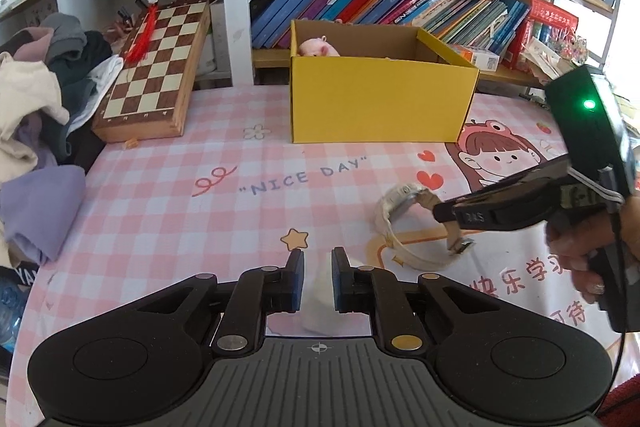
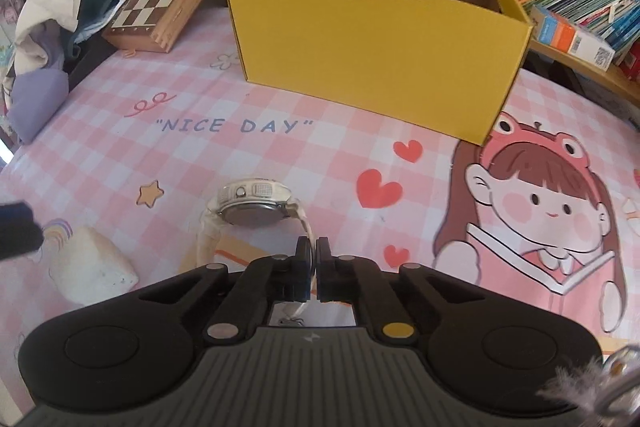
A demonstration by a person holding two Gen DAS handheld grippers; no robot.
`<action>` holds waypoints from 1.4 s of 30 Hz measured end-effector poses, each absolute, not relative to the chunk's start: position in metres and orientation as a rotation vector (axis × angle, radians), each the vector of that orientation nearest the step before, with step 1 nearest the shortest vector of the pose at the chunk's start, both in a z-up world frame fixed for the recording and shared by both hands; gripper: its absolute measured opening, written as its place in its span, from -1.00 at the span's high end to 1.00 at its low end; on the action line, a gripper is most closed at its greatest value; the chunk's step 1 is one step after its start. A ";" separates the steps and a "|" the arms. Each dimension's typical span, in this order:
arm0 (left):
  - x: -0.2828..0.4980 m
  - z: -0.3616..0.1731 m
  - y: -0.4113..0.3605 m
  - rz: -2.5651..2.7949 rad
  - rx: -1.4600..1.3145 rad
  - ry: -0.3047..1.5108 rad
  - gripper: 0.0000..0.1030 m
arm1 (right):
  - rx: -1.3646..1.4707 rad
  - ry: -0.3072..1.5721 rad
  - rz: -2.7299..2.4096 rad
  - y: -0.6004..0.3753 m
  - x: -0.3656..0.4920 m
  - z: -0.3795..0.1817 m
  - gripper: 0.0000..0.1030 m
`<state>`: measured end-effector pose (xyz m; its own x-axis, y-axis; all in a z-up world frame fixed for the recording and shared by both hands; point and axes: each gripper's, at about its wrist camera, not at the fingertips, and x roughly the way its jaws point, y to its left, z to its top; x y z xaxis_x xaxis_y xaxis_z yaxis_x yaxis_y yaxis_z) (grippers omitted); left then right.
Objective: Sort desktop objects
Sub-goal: 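Grip and lift the white cube with the left gripper while the right gripper closes on the watch, then carry the white cube with the left gripper while the right gripper carries the watch over the yellow box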
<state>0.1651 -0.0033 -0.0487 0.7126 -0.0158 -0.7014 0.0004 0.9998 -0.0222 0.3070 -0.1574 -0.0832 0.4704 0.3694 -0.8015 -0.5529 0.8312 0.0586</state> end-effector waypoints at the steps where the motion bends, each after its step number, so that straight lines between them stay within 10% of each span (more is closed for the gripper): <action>1: 0.166 -0.049 -0.003 -0.010 -0.018 0.779 0.74 | -0.219 0.926 0.567 -0.160 0.305 -0.083 0.95; 6: 0.167 -0.060 -0.008 -0.002 0.045 0.812 0.51 | -0.213 0.943 0.549 -0.171 0.292 -0.083 0.95; 8: 0.164 -0.062 -0.010 -0.009 0.069 0.809 -0.08 | -0.208 0.947 0.545 -0.174 0.288 -0.084 0.95; 11: 0.155 -0.060 -0.015 -0.029 0.096 0.772 -0.42 | -0.196 0.952 0.537 -0.177 0.286 -0.086 0.95; 18: 0.180 -0.078 -0.025 -0.010 0.167 0.835 -0.30 | -0.197 0.963 0.519 -0.168 0.300 -0.092 0.91; 25: 0.191 -0.090 -0.009 -0.028 0.040 0.889 0.47 | -0.234 0.960 0.529 -0.164 0.305 -0.094 0.89; 42: 0.186 -0.035 -0.017 -0.160 0.023 0.777 0.54 | -0.218 0.867 0.522 -0.199 0.266 -0.043 0.94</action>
<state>0.1865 -0.0175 -0.0354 0.7018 -0.1352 -0.6994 0.1521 0.9876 -0.0382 0.2657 -0.1990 -0.0426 0.5321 0.3470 -0.7723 -0.5197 0.8540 0.0256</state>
